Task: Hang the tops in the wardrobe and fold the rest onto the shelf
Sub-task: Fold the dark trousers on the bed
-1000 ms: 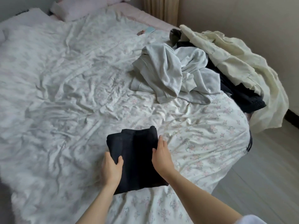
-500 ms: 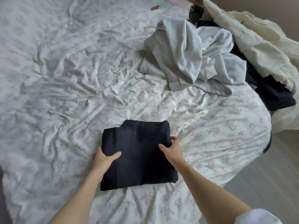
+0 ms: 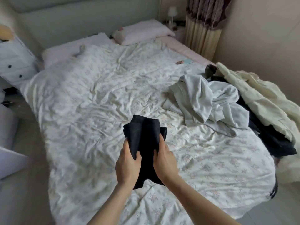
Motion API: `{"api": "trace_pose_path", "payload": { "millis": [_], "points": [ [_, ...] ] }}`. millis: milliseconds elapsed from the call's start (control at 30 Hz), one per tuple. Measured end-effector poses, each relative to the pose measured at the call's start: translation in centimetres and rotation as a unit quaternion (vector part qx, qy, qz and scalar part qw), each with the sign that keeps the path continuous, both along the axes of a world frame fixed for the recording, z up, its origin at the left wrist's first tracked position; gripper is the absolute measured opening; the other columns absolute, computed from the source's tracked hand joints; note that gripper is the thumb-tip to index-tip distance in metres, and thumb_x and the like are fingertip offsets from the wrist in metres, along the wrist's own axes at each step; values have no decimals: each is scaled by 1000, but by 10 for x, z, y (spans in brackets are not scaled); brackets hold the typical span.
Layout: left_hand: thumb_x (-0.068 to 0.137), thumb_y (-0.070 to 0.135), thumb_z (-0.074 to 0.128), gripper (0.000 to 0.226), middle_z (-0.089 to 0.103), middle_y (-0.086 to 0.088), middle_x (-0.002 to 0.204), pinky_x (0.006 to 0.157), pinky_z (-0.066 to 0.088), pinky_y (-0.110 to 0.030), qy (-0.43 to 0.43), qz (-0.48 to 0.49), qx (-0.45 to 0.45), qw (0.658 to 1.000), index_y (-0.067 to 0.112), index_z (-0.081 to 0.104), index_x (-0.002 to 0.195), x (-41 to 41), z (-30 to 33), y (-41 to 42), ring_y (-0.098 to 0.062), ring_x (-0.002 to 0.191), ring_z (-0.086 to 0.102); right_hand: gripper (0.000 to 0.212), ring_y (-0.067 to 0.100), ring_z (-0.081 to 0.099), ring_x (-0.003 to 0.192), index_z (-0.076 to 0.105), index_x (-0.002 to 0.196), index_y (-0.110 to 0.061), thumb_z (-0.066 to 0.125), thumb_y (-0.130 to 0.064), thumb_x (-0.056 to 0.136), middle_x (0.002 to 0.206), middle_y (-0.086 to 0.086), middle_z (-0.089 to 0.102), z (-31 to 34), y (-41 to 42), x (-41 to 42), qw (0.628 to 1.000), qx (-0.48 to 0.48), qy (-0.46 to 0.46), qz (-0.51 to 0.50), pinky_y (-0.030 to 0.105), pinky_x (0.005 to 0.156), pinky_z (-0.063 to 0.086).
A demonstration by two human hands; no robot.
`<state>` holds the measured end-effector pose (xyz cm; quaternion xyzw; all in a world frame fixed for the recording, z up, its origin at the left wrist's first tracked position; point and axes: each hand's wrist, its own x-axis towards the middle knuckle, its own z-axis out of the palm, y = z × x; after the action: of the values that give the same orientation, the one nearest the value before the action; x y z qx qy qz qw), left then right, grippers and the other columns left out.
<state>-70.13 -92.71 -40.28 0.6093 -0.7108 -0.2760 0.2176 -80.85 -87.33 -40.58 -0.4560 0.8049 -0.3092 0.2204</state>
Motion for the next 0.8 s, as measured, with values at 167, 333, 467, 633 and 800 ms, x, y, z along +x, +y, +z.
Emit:
{"api": "trace_pose_path", "payload": {
  "millis": [167, 333, 467, 633, 800],
  "points": [
    [91, 22, 57, 61, 58, -11, 119, 78, 48, -37, 20, 55, -67, 996, 19, 30, 146, 29, 83, 13, -29, 105, 58, 58, 31, 55, 91, 3, 150, -18, 30, -24, 99, 115, 13, 53, 79, -5, 25, 993, -58, 31, 100, 40, 78, 45],
    [88, 20, 60, 61, 57, -9, 117, 72, 40, -27, 61, 170, -134, 974, 21, 33, 143, 78, 142, 40, -29, 103, 59, 59, 30, 53, 96, 2, 150, -18, 31, -22, 99, 118, 14, 52, 147, -2, 62, 964, -148, 52, 214, 33, 77, 38],
    [87, 19, 60, 62, 54, -7, 127, 81, 44, -36, 72, 247, -153, 954, 25, 33, 143, 123, 179, 63, -34, 108, 56, 57, 31, 55, 103, 4, 150, -24, 31, -24, 100, 128, 12, 51, 185, 9, 105, 943, -195, -1, 271, 43, 86, 45],
    [87, 14, 61, 58, 54, -12, 129, 91, 46, -38, 79, 307, -195, 928, 14, 38, 141, 204, 223, 101, -31, 115, 53, 53, 33, 60, 92, 13, 146, -19, 35, -25, 98, 120, 12, 58, 219, 28, 176, 918, -215, -35, 331, 41, 76, 48],
    [90, 22, 60, 57, 56, -7, 128, 87, 48, -34, 30, 358, -232, 904, 18, 36, 141, 313, 266, 137, -27, 111, 58, 42, 25, 63, 92, 25, 137, -18, 39, -20, 98, 112, 5, 62, 254, 34, 278, 888, -254, -72, 377, 31, 72, 46]
  ]
}}
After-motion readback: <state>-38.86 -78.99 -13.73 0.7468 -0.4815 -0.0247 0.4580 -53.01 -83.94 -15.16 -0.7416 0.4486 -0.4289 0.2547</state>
